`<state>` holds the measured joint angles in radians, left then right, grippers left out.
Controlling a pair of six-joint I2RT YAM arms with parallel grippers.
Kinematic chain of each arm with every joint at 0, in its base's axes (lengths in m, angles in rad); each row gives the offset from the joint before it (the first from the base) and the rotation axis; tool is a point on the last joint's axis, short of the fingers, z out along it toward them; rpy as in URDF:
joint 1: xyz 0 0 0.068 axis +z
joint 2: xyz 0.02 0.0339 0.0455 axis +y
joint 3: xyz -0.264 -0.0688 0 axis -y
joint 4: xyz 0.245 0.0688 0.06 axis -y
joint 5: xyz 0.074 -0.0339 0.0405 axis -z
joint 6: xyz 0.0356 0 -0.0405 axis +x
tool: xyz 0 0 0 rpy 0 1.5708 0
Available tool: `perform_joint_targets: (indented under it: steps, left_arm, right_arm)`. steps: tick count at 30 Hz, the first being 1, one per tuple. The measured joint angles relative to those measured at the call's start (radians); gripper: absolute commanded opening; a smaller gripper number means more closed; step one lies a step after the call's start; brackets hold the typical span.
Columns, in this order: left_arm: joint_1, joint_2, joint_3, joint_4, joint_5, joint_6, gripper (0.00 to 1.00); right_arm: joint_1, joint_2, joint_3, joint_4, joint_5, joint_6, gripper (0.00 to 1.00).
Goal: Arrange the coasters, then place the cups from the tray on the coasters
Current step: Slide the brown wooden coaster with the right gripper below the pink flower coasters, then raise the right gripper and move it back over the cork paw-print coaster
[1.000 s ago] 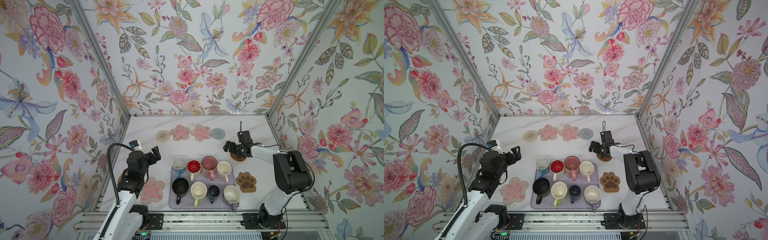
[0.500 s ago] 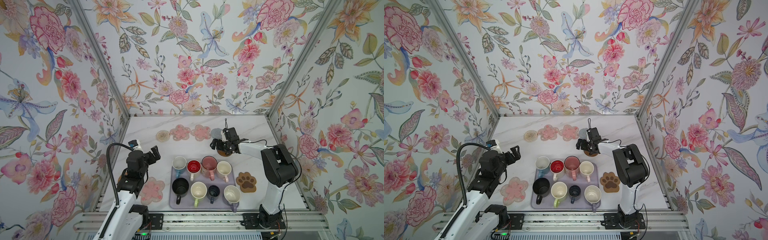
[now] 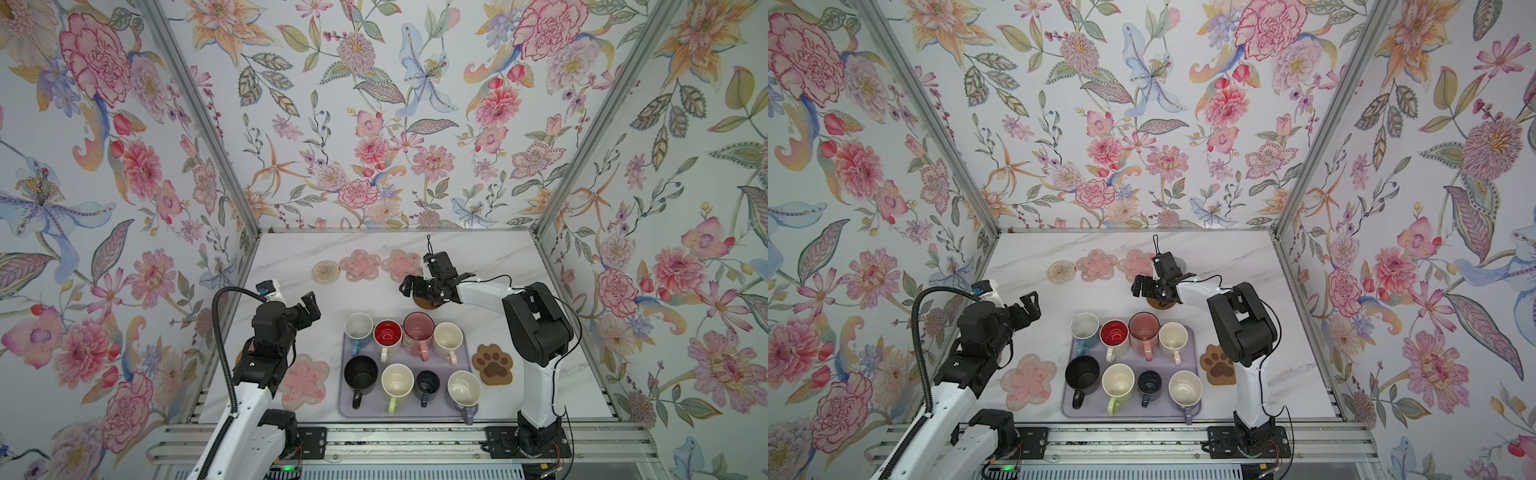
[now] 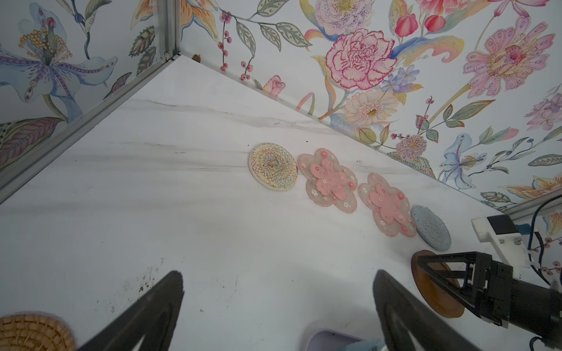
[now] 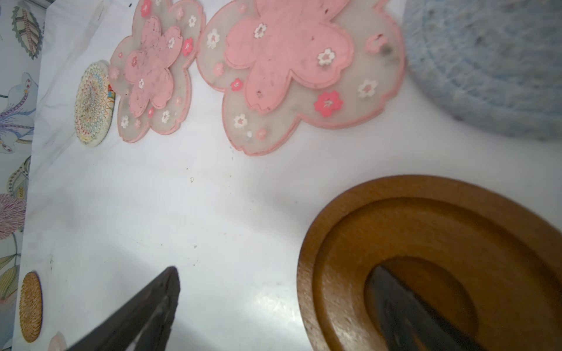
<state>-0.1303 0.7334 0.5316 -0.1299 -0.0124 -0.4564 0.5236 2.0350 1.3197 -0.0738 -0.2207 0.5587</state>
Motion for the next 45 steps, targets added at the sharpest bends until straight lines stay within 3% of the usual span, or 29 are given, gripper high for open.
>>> perform_joint_targets:
  steps: [13, 34, 40, 45]
  left_arm:
    - [0.0, -0.023, 0.006, -0.013, -0.023, 0.023, 0.99]
    - [0.0, -0.034, 0.006, -0.016, -0.024, 0.045, 0.99]
    - [0.0, -0.036, 0.015, -0.034, -0.017, 0.046, 0.99]
    - [0.0, -0.036, 0.042, -0.058, -0.003, 0.045, 0.99]
  right_arm:
    - [0.065, 0.073, 0.116, -0.04, -0.017, 0.008, 0.99]
    - [0.077, 0.116, 0.214, -0.124, -0.023, 0.005, 0.99]
    - [0.075, -0.006, 0.183, -0.173, 0.01, -0.014, 0.99]
    - [0.035, -0.238, 0.103, -0.167, 0.047, -0.041, 0.99]
